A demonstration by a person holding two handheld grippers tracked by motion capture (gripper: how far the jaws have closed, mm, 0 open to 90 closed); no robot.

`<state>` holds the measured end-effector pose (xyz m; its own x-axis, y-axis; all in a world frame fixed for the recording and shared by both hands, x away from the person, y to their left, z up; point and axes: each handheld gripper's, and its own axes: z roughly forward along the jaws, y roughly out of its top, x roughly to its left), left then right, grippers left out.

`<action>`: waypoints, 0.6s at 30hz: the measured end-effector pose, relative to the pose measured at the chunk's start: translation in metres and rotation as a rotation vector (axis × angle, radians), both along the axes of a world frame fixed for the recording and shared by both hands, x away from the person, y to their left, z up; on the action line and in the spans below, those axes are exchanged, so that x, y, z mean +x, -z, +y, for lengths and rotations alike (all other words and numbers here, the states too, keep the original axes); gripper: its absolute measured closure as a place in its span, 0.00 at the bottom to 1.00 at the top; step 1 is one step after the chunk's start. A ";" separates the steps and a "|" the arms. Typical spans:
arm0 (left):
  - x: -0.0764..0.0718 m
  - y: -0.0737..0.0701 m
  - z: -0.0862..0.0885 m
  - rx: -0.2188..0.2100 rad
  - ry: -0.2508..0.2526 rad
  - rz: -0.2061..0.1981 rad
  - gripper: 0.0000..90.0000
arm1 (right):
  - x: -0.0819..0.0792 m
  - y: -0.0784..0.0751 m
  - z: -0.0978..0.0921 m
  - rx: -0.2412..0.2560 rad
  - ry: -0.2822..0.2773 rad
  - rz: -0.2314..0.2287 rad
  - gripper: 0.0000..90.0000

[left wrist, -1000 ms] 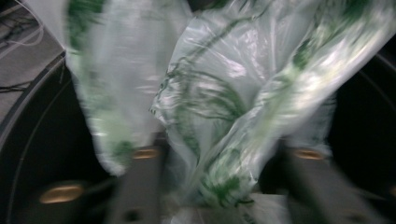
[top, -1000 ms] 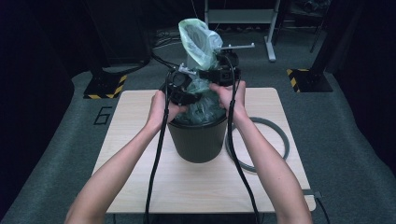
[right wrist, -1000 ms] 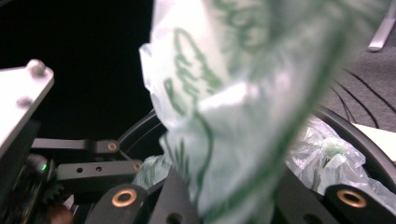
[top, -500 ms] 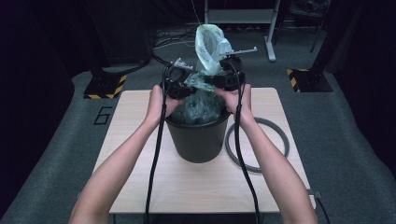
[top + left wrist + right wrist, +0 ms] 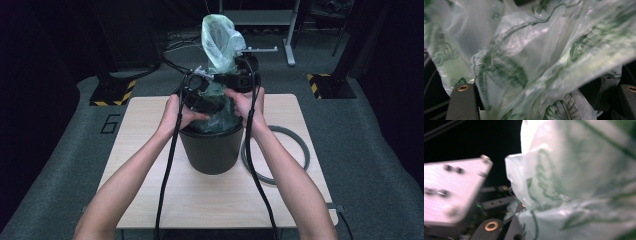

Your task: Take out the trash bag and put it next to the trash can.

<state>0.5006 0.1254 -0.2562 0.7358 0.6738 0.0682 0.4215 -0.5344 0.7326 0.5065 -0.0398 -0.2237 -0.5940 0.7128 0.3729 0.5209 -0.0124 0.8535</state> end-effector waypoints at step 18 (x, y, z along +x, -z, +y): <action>0.019 0.001 0.019 -0.016 -0.053 0.014 0.98 | -0.004 0.011 0.000 -0.191 -0.009 -0.025 0.85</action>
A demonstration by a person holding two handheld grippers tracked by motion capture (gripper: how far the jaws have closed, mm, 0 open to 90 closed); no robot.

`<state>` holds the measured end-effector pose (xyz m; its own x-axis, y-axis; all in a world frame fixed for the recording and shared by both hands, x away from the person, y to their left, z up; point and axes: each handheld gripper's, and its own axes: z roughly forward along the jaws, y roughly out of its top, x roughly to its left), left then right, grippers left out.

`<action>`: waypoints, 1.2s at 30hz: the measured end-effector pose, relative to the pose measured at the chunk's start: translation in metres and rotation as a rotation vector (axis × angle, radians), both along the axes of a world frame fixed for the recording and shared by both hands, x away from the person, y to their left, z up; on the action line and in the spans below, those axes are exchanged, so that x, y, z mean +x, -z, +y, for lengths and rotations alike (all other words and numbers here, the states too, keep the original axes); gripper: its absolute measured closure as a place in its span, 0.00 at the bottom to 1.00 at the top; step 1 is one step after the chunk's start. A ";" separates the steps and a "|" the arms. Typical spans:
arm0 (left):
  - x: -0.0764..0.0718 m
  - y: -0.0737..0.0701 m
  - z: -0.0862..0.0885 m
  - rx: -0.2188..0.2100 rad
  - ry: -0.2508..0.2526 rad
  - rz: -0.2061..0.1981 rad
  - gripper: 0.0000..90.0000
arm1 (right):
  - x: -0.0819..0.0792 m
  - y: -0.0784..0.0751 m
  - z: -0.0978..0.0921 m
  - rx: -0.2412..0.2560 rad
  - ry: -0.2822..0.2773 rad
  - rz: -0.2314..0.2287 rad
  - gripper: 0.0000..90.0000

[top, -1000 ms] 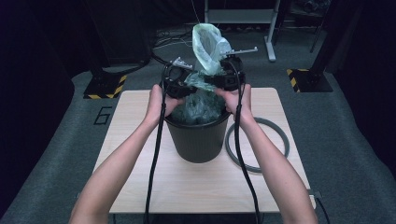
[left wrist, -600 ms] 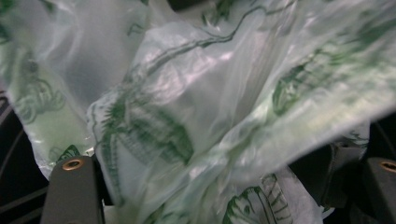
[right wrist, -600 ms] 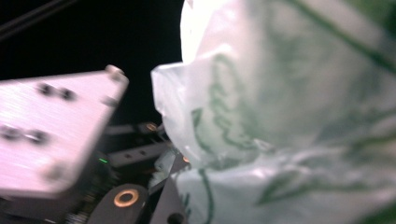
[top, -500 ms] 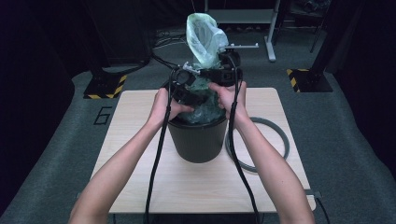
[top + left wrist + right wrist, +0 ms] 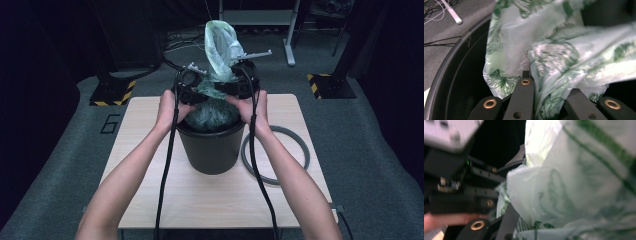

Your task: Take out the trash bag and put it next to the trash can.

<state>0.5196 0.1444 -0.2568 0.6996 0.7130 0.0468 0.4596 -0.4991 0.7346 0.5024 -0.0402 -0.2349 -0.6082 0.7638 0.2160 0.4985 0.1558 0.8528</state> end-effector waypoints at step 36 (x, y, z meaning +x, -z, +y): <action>0.003 -0.010 0.000 0.015 -0.007 -0.014 0.99 | -0.027 0.006 -0.050 0.065 0.015 -0.053 0.00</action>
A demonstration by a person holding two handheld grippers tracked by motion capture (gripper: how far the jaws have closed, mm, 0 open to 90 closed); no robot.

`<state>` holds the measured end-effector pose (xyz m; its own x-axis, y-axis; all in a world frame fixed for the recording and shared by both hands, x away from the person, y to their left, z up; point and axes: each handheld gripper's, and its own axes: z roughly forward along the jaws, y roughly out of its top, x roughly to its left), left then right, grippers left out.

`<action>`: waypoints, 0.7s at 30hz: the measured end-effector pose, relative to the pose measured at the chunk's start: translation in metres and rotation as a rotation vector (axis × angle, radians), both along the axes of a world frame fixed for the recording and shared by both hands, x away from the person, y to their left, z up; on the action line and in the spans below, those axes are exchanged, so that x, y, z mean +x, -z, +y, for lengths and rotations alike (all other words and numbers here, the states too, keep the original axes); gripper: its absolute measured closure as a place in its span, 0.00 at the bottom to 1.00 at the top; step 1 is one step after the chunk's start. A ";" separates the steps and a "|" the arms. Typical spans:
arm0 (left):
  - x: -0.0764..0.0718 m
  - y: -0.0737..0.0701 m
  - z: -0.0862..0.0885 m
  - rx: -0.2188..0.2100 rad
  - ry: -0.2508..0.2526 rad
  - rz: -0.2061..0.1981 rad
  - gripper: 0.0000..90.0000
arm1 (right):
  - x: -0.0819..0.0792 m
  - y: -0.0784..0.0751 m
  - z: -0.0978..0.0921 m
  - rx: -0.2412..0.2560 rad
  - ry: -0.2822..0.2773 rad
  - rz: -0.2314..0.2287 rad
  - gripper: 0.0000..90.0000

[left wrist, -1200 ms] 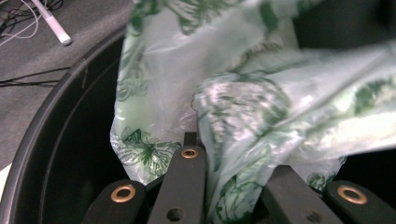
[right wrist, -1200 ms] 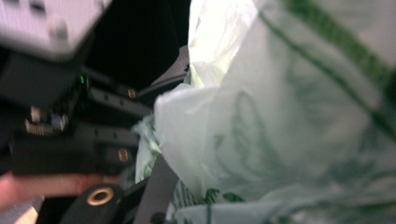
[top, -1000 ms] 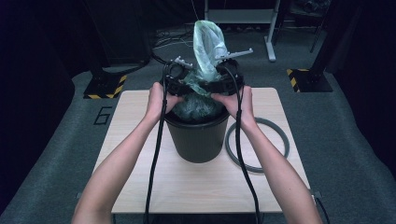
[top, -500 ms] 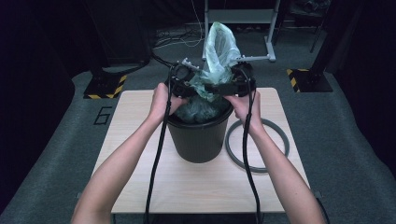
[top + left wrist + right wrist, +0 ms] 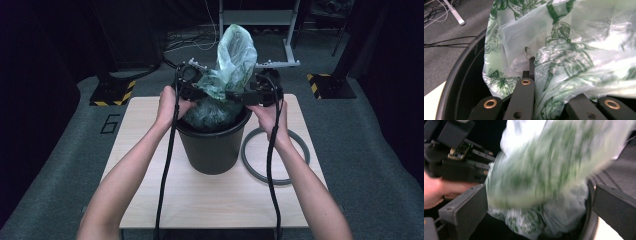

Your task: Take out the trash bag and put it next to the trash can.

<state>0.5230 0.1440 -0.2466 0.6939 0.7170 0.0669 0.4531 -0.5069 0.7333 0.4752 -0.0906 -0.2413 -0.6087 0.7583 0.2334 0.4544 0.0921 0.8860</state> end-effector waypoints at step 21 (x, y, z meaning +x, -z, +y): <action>-0.012 -0.020 0.038 -0.091 -0.049 -0.079 0.99 | -0.087 0.146 -0.089 -0.193 0.161 -0.009 0.00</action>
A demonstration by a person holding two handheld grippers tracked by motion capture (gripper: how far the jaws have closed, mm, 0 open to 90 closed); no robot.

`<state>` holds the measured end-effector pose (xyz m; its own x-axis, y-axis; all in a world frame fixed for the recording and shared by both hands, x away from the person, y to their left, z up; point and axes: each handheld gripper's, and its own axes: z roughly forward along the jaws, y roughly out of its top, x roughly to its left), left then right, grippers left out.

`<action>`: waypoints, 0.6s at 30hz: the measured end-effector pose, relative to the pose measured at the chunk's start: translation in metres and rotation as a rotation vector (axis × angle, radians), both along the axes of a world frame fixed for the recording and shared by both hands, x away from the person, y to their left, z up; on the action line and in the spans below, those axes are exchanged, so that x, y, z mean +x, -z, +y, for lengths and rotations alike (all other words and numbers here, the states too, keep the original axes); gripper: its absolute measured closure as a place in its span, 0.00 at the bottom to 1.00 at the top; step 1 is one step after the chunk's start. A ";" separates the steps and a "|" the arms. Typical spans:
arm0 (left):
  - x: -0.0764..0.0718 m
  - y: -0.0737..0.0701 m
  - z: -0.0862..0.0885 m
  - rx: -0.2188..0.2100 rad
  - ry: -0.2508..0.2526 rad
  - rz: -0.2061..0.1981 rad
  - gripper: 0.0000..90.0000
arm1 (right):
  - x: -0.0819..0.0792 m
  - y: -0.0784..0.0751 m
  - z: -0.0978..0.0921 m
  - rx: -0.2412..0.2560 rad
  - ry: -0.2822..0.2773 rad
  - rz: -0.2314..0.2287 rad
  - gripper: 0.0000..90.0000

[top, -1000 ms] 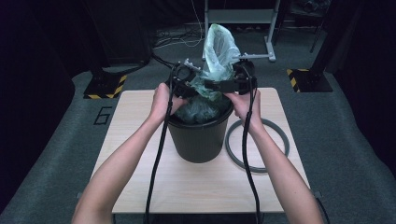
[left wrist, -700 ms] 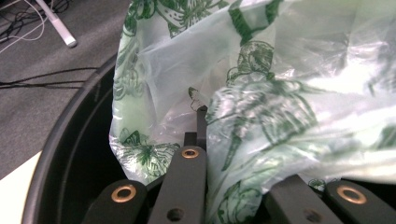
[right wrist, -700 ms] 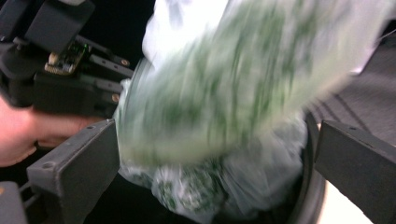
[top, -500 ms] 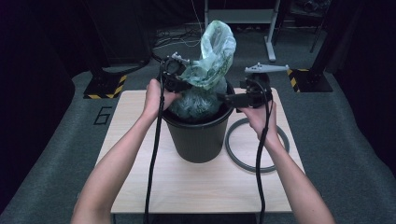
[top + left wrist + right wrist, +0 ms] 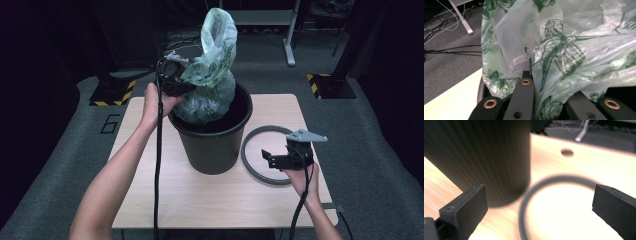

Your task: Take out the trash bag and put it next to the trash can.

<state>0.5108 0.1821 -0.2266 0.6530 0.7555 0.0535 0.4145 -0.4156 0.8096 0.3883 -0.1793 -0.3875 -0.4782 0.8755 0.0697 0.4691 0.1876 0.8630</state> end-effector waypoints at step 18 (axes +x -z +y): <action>-0.004 -0.005 0.023 -0.045 -0.045 -0.039 0.99 | -0.032 0.134 -0.056 -0.050 0.199 0.175 0.00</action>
